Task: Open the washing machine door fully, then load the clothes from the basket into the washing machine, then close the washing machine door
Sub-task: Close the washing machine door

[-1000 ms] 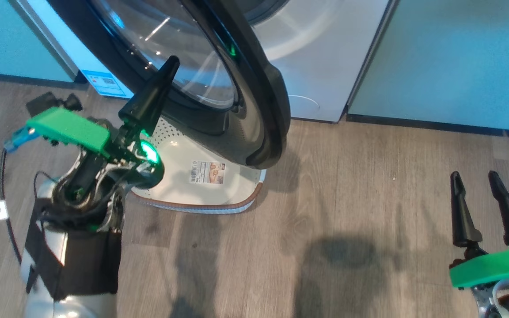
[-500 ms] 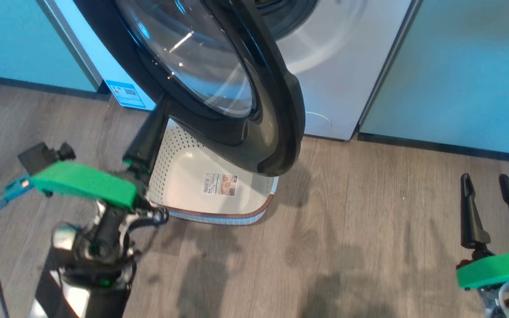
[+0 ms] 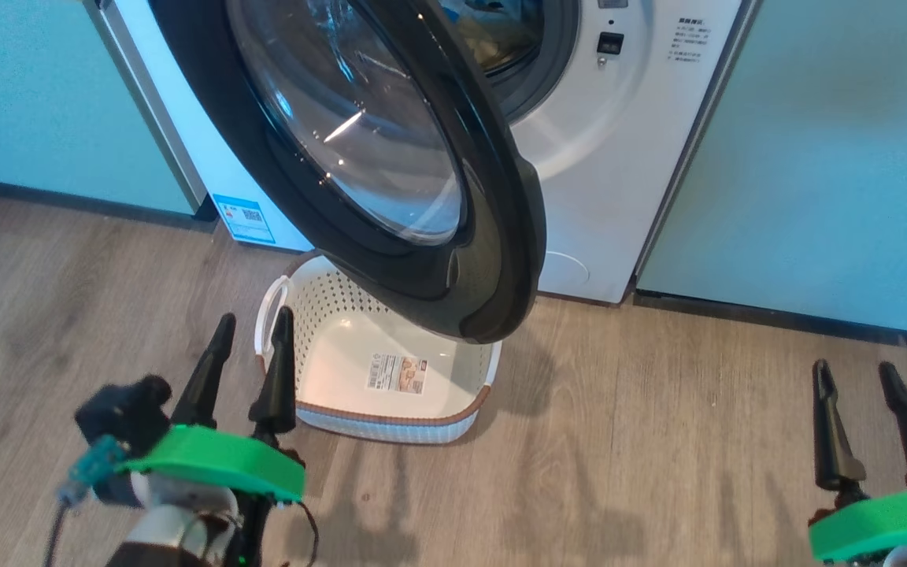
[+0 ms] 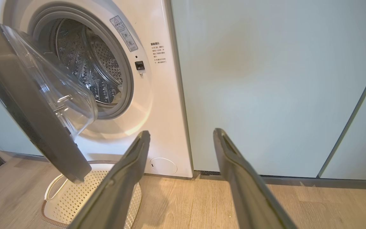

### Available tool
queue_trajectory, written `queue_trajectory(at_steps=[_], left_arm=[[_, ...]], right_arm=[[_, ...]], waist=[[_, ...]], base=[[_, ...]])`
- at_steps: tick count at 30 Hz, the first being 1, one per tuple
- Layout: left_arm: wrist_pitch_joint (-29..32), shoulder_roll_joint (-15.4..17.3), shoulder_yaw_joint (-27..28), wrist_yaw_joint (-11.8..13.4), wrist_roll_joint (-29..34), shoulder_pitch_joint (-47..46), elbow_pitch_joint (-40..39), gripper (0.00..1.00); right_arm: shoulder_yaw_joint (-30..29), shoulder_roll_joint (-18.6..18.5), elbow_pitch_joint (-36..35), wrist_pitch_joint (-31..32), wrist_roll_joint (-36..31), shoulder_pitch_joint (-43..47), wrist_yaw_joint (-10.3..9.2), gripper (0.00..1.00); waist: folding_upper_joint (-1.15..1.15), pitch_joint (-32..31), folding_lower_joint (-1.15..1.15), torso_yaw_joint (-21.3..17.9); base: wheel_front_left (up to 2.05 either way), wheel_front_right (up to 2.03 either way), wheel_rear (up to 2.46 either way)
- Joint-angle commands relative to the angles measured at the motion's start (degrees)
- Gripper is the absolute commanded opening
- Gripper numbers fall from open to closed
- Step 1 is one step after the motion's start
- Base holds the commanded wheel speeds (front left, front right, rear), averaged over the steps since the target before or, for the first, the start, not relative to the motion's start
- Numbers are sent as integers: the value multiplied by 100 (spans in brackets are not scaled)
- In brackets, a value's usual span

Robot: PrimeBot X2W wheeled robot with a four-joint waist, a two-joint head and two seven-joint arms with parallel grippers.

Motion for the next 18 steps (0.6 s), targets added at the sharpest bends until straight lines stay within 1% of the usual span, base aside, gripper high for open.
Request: queue_trajectory(at_steps=[1,4,5,11,14,18], left_arm=[[-100,203,115,189,340,-73,-142,100],[-125,270,-7,416,725,18,-118,100],[-125,270,-7,416,725,18,-118,100],[-181,389,-220,775,1345,200,-93,100],[-192,422,-281,886,1501,293,-126,100],[-198,436,-303,957,1548,379,-179,100]], right_arm=[[103,-20,-248,23,-44,-17,-16,100],[101,-10,-301,47,-52,65,-16,100],[101,-10,-301,47,-52,65,-16,100],[55,9,-426,84,-73,226,-16,100],[44,16,-476,96,-73,293,-16,100],[32,22,-523,111,-82,349,-16,100]], waist=[[0,-55,1,-11],[0,-79,1,-26],[0,-79,1,-26],[0,-134,1,-82],[0,-146,1,-124],[0,-147,1,-164]], base=[[0,0,0],[0,0,0],[0,0,0],[0,0,0],[0,0,0],[0,0,0]])
